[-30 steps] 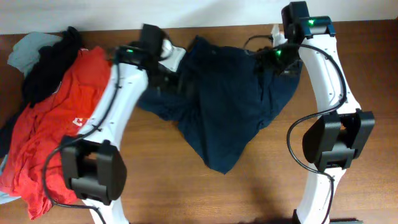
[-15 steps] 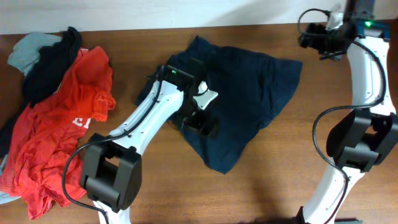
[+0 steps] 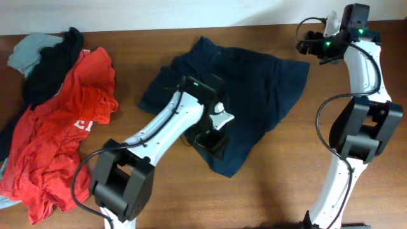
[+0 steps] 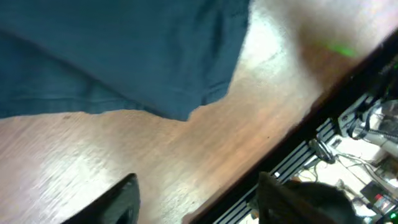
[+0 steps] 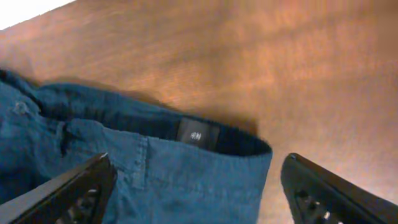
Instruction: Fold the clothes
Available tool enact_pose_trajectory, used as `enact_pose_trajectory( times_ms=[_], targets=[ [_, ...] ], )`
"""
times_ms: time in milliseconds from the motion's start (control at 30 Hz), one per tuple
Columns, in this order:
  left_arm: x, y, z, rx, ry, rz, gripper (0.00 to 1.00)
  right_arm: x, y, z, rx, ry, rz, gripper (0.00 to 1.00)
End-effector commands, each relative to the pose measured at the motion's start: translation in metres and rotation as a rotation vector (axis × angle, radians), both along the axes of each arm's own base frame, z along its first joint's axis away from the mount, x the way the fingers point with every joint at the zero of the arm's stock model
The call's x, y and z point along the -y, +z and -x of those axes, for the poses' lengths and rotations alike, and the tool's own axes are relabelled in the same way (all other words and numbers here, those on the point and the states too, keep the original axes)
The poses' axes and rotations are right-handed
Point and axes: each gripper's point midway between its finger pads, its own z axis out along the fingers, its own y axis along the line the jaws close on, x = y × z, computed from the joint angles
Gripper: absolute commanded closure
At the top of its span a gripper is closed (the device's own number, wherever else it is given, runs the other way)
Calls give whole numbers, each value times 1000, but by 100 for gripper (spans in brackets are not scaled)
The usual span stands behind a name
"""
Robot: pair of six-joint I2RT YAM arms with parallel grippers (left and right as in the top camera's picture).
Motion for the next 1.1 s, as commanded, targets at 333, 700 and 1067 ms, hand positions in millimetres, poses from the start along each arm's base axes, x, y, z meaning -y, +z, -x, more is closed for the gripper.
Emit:
enact_pose_trajectory(
  times_ms=[333, 700, 1067],
  targets=[
    [10, 37, -15, 121, 98, 95, 41, -62, -27, -17, -29, 94, 273, 16],
    [-30, 79, -50, 413, 343, -52, 39, -79, -59, -10, -128, -54, 238, 22],
    [-72, 93, -82, 529, 549, -145, 34, -92, -64, 0, -177, -97, 206, 34]
  ],
)
